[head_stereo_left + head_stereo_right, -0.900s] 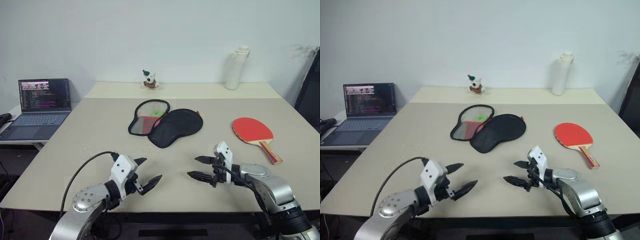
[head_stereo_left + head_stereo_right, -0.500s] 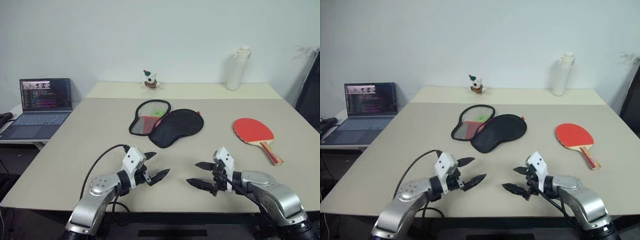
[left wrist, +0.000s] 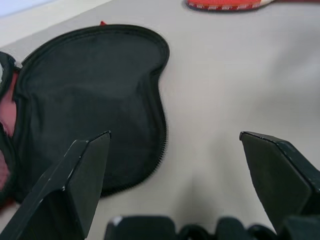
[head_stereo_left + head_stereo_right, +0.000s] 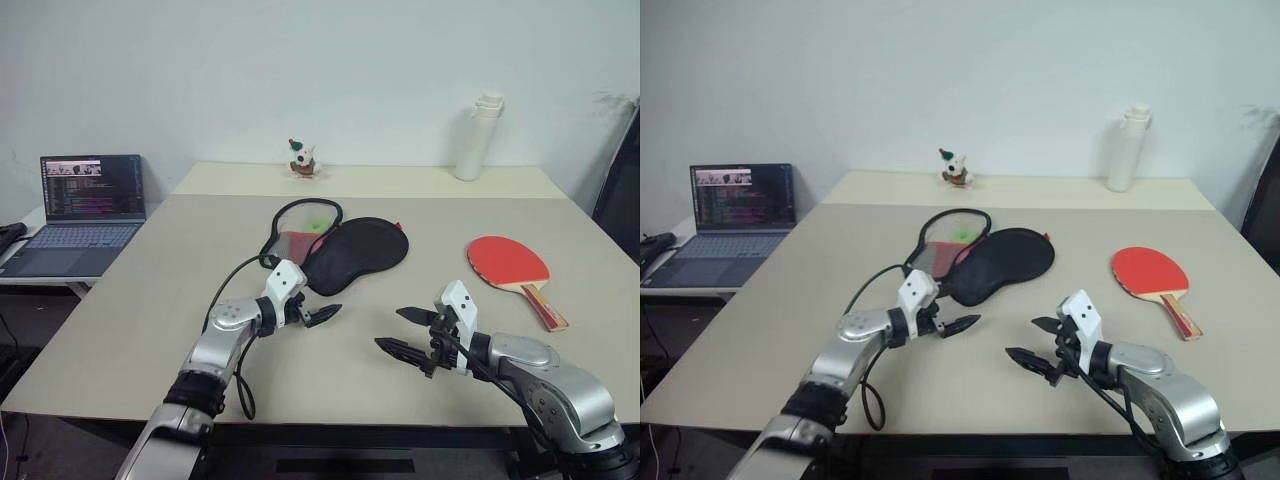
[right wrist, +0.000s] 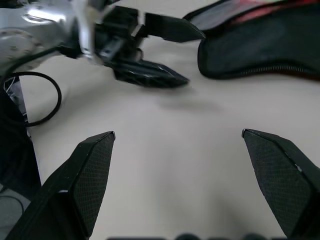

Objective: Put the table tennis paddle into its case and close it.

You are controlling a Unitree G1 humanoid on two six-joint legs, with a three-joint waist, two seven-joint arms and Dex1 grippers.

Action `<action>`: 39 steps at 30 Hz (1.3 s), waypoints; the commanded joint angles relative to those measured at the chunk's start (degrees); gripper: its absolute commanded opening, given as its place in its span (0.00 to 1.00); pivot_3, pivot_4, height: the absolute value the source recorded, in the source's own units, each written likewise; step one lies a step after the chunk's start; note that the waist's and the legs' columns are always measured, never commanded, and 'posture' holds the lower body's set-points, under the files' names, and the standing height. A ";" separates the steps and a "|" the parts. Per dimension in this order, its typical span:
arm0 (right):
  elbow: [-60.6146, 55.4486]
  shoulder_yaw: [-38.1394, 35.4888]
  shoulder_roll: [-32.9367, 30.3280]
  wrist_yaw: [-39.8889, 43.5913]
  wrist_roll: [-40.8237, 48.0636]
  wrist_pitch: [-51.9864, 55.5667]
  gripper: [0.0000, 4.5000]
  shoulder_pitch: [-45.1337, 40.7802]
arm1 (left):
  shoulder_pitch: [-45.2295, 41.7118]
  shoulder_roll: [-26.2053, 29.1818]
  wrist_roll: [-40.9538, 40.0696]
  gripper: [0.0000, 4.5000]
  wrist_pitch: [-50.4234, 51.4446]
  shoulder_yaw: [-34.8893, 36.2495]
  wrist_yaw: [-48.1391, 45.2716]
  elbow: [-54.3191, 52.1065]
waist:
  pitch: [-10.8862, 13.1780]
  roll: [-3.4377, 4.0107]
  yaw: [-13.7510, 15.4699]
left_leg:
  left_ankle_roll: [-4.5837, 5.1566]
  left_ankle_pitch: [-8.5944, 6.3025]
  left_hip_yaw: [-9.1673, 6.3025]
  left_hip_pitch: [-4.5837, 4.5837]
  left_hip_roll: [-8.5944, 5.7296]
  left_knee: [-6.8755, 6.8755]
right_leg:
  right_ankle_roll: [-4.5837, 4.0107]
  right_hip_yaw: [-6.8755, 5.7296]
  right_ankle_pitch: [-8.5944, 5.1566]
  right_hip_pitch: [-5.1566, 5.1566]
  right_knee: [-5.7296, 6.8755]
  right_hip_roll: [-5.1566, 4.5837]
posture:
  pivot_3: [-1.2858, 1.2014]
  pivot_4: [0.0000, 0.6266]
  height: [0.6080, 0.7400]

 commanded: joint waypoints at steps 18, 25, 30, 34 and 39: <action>1.38 -3.25 4.91 -5.36 1.32 -3.78 1.00 -1.25 | -12.41 -0.99 6.93 1.00 -11.27 2.13 -4.29 29.05 | -0.01 -0.08 -0.51 | 0.01 -0.01 0.05 0.11 0.01 0.04 | 0.10 0.02 0.06 0.07 0.04 0.09 | 0.52 0.24 1.00; 3.13 -6.78 5.39 -6.69 2.29 -3.68 1.00 -3.15 | -10.52 0.24 3.83 0.87 -6.25 6.19 -6.83 28.04 | -0.02 -0.08 -0.71 | 0.01 -0.01 0.06 0.12 0.04 0.03 | 0.10 0.04 0.06 0.05 0.05 0.14 | 0.52 0.24 1.00; 3.28 -7.29 5.05 -6.65 2.69 -3.46 1.00 -3.37 | -10.09 0.41 3.60 0.49 -4.83 6.88 -7.64 26.94 | -0.02 -0.08 -0.59 | 0.01 -0.01 0.03 0.11 0.06 0.03 | 0.10 0.03 0.06 0.05 0.06 0.12 | 0.52 0.24 1.00; 2.87 -6.94 4.86 -6.73 2.79 -3.43 1.00 -3.12 | -10.39 -0.10 4.03 0.17 -4.65 6.93 -6.94 26.78 | -0.02 -0.09 -0.43 | 0.01 -0.01 0.03 0.10 0.06 0.04 | 0.10 0.04 0.06 0.06 0.06 0.09 | 0.52 0.24 1.00; 1.87 -6.60 4.44 -6.30 3.13 -2.96 1.00 -2.34 | -10.43 -0.66 4.38 0.01 -4.93 6.46 -7.32 26.31 | -0.03 -0.09 -0.27 | 0.01 -0.01 0.02 0.10 0.06 0.04 | 0.10 0.03 0.06 0.06 0.06 0.09 | 0.52 0.24 1.00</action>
